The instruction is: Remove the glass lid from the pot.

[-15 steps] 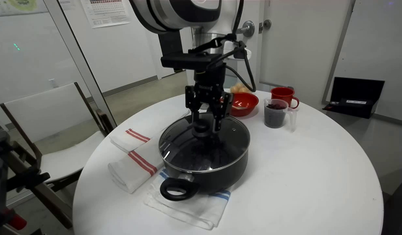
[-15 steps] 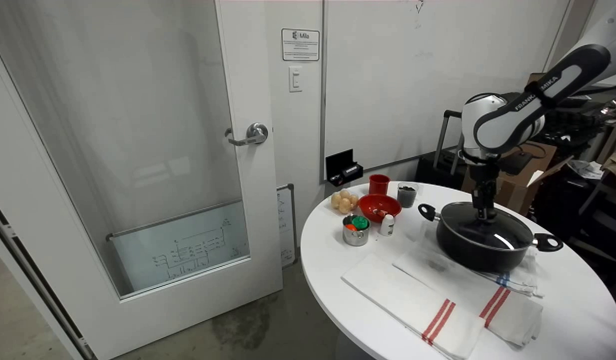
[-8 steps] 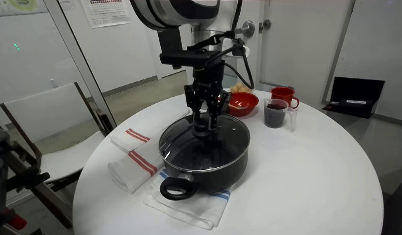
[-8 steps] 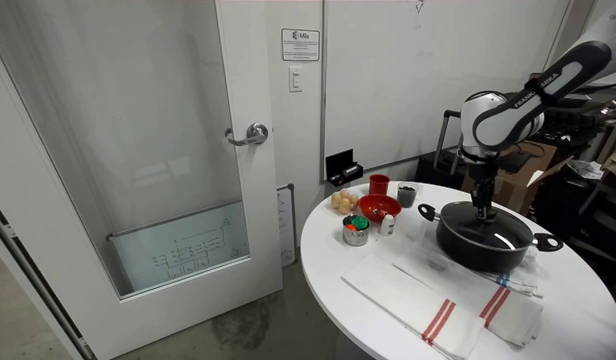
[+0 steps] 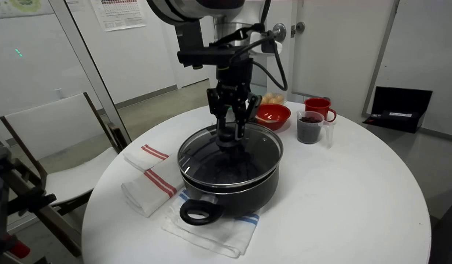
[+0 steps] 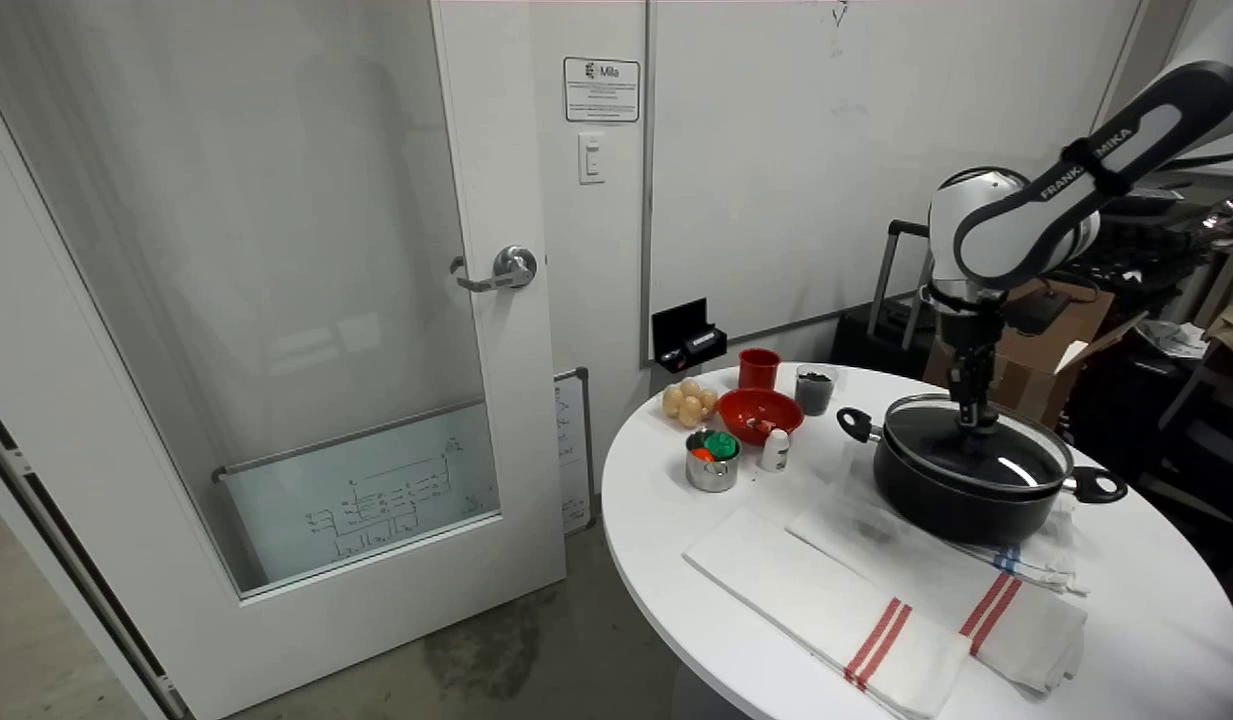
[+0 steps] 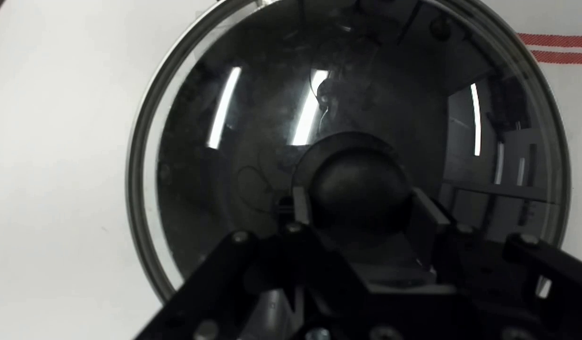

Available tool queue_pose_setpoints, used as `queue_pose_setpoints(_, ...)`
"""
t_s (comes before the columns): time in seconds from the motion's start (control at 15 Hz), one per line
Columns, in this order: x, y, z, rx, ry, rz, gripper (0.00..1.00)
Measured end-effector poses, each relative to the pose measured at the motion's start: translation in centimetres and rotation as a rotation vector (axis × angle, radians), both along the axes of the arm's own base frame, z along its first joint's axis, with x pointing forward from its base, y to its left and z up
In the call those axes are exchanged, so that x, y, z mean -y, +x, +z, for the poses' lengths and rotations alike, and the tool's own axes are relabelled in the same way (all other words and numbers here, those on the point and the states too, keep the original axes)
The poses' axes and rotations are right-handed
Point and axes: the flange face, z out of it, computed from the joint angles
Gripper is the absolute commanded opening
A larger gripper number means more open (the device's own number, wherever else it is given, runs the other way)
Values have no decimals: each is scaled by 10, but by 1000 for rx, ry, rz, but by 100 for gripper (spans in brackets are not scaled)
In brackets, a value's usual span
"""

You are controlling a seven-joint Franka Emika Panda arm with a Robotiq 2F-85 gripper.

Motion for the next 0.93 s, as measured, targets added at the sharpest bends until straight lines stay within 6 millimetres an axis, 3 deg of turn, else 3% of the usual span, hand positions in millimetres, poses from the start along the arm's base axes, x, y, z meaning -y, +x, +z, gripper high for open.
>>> queue_pose_setpoints(0.27, -1, -7, 36, 24, 0, 5, 25)
queue_pose_setpoints(0.53, -19, -13, 66, 45, 8, 47, 25)
queue_pose_setpoints(0.73, -53, -12, 79, 50, 5, 114, 25)
queue_pose_setpoints(0.93, -102, -11, 82, 40, 1, 211, 25)
